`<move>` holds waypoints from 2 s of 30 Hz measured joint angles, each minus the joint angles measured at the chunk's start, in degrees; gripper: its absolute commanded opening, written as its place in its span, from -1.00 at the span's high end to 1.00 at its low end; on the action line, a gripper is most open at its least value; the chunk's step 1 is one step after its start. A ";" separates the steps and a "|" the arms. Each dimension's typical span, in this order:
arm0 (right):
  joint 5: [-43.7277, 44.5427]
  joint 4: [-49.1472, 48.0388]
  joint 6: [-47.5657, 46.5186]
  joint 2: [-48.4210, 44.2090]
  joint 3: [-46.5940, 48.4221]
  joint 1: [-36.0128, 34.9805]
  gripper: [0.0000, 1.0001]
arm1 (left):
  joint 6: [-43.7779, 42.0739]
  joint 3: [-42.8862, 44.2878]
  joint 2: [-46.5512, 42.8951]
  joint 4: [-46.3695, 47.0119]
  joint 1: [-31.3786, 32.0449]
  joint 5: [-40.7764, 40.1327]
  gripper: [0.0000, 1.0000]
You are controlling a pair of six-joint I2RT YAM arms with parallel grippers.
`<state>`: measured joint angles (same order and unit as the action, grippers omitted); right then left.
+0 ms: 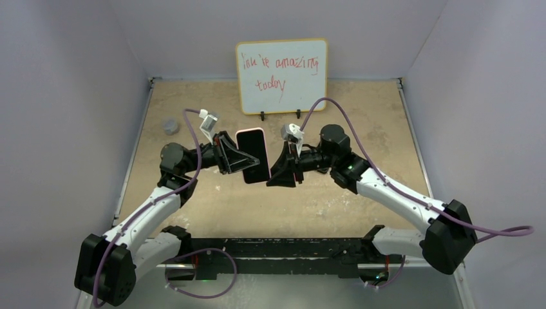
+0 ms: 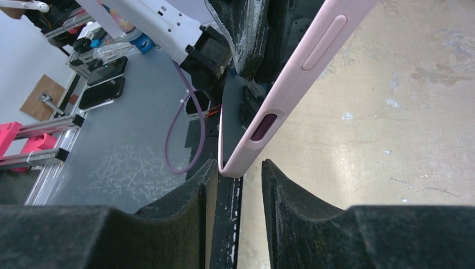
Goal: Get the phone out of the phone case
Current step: Remove the phone case from the phone.
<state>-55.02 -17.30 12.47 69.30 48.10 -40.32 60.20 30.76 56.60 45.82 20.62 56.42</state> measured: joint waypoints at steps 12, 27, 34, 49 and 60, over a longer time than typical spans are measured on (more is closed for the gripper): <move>-0.07 -0.07 0.17 0.74 0.42 -1.22 0.76 | 0.22 0.00 0.00 1.16 0.00 0.46 1.00; 0.20 1.81 -5.29 -0.04 0.87 -3.21 1.00 | 3.67 -0.68 0.90 6.88 -0.24 3.17 1.00; 2.25 2.99 -9.68 -1.11 0.87 -4.37 1.00 | 7.56 -1.70 2.51 12.33 -0.39 3.45 1.00; 4.59 3.19 -17.05 -0.20 0.35 -7.26 1.00 | 14.91 -4.42 5.92 22.82 -1.09 4.02 1.00; 12.79 -2.60 -15.80 -0.26 -2.62 -8.35 1.00 | 15.58 -4.44 5.90 22.14 -1.11 1.38 1.00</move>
<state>-42.24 -19.90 -3.33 69.04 45.47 -48.66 75.79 26.33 62.50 67.96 19.51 57.80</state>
